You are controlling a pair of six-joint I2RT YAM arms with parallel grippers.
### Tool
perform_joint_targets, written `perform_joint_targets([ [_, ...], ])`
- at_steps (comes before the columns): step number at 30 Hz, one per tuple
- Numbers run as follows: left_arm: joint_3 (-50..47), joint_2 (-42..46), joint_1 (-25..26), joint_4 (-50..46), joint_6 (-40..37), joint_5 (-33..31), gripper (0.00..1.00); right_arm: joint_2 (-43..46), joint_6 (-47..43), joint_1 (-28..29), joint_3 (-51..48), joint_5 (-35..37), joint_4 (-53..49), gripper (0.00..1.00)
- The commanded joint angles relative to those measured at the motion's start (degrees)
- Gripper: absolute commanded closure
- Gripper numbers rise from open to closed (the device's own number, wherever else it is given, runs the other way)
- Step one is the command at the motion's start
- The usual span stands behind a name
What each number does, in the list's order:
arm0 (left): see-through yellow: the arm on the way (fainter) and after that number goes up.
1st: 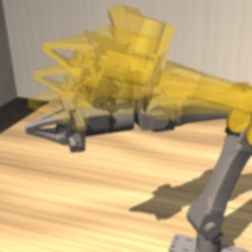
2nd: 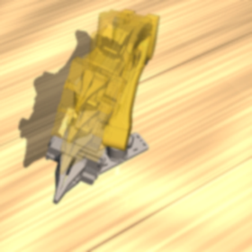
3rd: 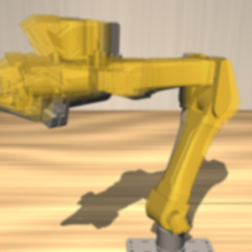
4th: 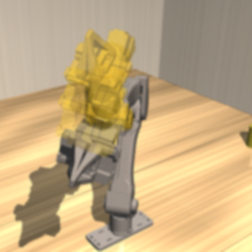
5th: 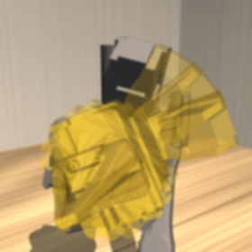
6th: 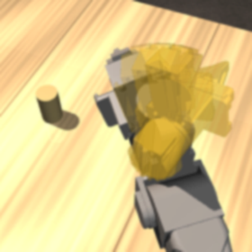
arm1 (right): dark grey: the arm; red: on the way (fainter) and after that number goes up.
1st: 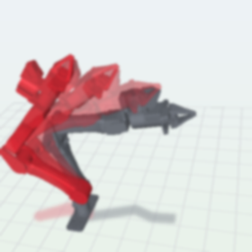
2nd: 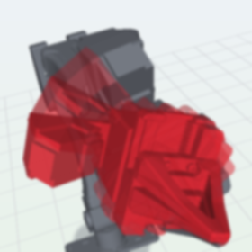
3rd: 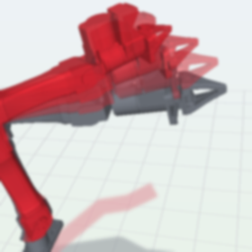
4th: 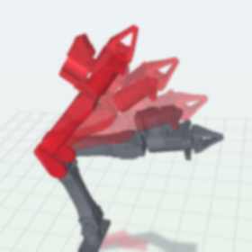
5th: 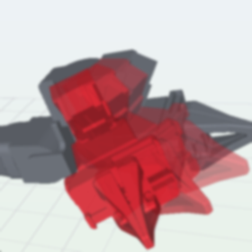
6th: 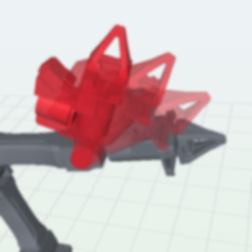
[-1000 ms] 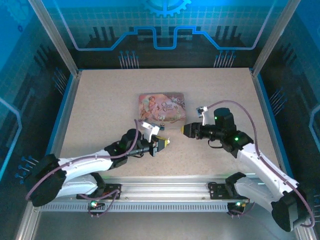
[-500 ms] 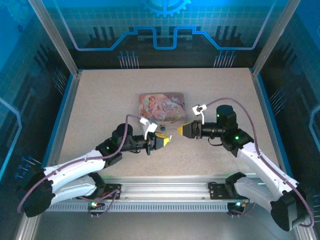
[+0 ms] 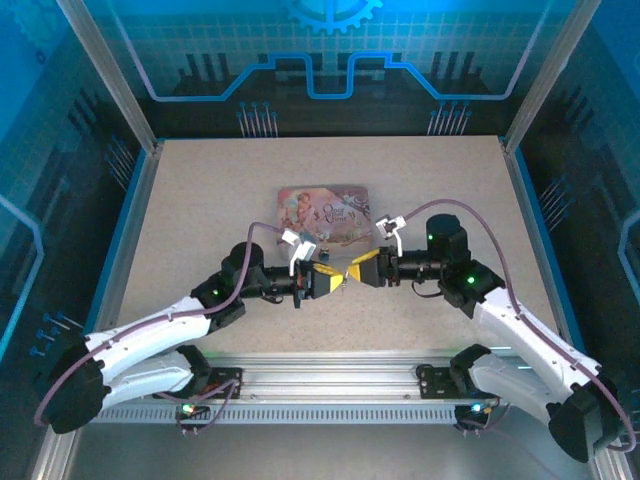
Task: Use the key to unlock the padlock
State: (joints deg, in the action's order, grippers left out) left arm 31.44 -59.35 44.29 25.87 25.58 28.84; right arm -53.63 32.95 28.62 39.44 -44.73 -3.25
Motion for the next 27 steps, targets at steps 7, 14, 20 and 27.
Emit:
perform_joint_targets([
  [7, 2.13, -1.42, -0.44, 2.1, 2.27, 2.52, 1.0, -0.29, -1.4, 2.64, 1.43, -1.63, 0.23, 0.63],
  [14, 2.15, -1.54, -0.41, 2.76, 2.9, 3.02, 1.0, -1.3, -0.74, 3.45, 1.44, -1.86, 1.16, 0.74],
  [20, 2.22, -2.08, -0.41, 2.95, 3.09, 3.68, 1.0, -1.74, 0.01, 3.54, 0.97, -1.62, 2.75, 0.89],
  [27, 2.05, -2.33, -0.52, 2.25, 2.81, 3.14, 1.0, -0.18, -1.35, 3.96, 0.38, 2.95, 1.94, 1.0],
])
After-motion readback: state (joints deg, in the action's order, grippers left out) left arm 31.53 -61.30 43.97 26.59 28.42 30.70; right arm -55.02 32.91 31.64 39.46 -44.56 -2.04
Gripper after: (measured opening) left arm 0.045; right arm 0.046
